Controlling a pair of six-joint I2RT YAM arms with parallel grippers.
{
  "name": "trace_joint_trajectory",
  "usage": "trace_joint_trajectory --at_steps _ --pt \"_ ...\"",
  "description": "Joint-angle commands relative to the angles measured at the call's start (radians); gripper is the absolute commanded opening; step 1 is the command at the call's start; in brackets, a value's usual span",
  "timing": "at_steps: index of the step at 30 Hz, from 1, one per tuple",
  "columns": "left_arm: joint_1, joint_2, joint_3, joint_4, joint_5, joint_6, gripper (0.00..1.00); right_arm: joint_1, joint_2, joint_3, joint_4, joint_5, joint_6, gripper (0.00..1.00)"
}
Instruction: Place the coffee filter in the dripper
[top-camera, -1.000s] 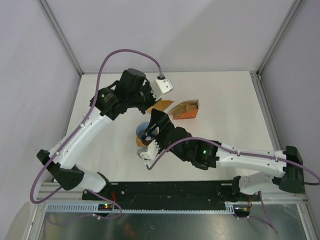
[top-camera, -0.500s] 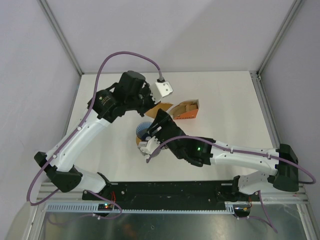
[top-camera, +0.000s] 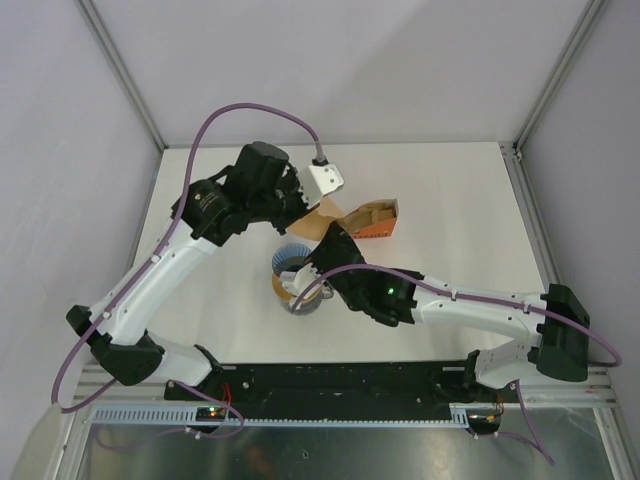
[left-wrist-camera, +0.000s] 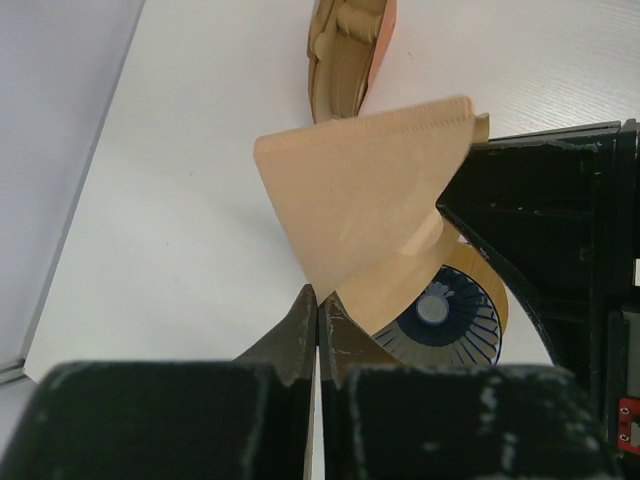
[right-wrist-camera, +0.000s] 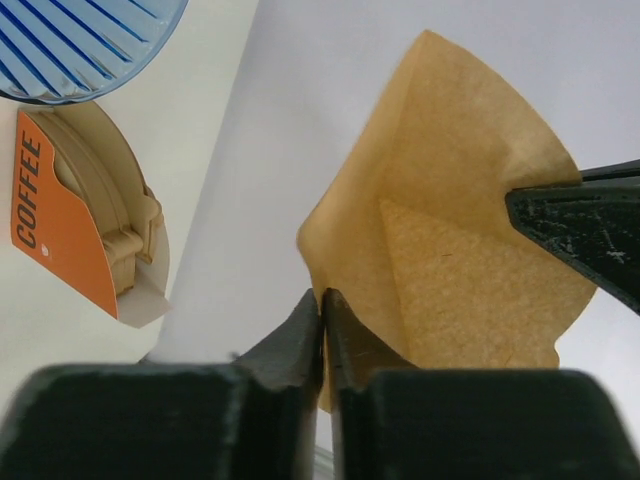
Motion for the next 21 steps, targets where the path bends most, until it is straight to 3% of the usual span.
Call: trace_joint_trajectory --at_steps 1,14,16,21 --pt "-0.007 -0.026 0.063 -0.005 -0.04 0.007 0.0 0.006 -0.006 0.045 -0.012 0.048 -0.005 0.03" --pt "-0.007 -0.004 0.136 0.022 -0.209 0.035 0.0 0.027 -0.029 0.045 -0.038 0.003 0.064 0.0" --pt "-0.007 -0.003 0.14 0.028 -0.218 0.037 0.07 0.027 -0.035 0.045 -0.035 -0.014 0.083 0.0" --pt "-0.006 -0.007 0.158 0.03 -0.17 0.021 0.39 0.007 -0.052 0.091 -0.073 -0.105 0.221 0.0"
